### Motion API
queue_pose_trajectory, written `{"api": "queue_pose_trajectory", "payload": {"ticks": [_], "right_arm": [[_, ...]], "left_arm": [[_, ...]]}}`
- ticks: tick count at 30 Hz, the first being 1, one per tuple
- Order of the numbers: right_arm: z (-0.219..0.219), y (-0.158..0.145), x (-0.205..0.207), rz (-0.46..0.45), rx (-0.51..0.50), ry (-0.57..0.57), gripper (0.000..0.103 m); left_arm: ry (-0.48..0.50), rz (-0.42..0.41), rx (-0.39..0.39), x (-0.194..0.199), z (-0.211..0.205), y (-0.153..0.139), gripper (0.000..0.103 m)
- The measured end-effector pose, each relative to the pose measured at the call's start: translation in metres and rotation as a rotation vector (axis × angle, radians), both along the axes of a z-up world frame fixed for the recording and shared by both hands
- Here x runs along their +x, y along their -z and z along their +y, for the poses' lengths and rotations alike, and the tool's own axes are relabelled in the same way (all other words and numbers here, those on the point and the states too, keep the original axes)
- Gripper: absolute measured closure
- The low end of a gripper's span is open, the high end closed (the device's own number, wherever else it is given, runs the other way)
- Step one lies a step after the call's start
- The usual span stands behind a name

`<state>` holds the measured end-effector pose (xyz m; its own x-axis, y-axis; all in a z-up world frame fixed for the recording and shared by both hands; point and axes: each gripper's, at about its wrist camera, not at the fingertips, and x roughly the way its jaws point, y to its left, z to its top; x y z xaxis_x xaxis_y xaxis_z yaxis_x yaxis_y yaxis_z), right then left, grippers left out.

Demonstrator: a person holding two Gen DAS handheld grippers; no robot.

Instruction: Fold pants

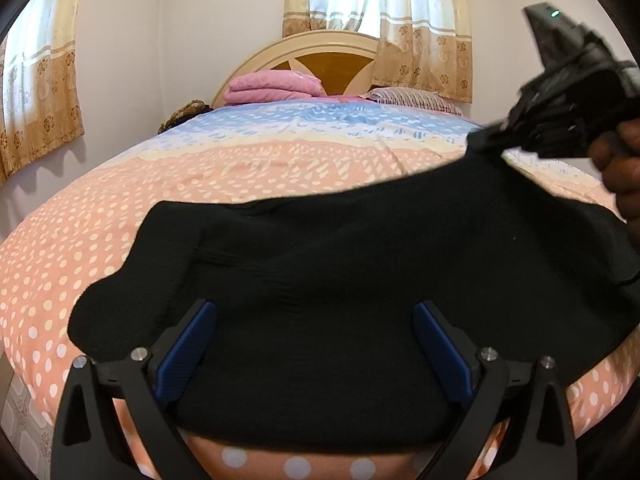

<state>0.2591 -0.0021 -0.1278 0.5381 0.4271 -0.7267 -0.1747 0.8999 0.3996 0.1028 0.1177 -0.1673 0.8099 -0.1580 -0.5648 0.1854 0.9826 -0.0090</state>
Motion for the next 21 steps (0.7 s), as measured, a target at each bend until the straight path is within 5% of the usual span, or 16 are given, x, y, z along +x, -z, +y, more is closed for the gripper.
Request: {"api": "queue_pose_trajectory", "payload": {"ticks": [6,12,18,21], "right_arm": [[-0.01,0.039,0.011,0.041,-0.048,0.049,0.101],[-0.016,0.014,-0.01,-0.042,-0.053,0.006,0.098],[-0.014,-0.014,-0.065,-0.123,-0.084,-0.088,0.098],[0.002,-0.007,-0.103,-0.115,-0.121,-0.206,0.098]], "left_arm": [[0.002,-0.014,-0.002,-0.005,0.001,-0.004,0.002],[-0.109,-0.108,0.052,-0.008,0.028,-0.021,0.002],[-0.258,-0.019,0.041,0.008,0.073,-0.006,0.001],[-0.262,0.036,-0.069,0.012,0.088,0.004,0.0]]}}
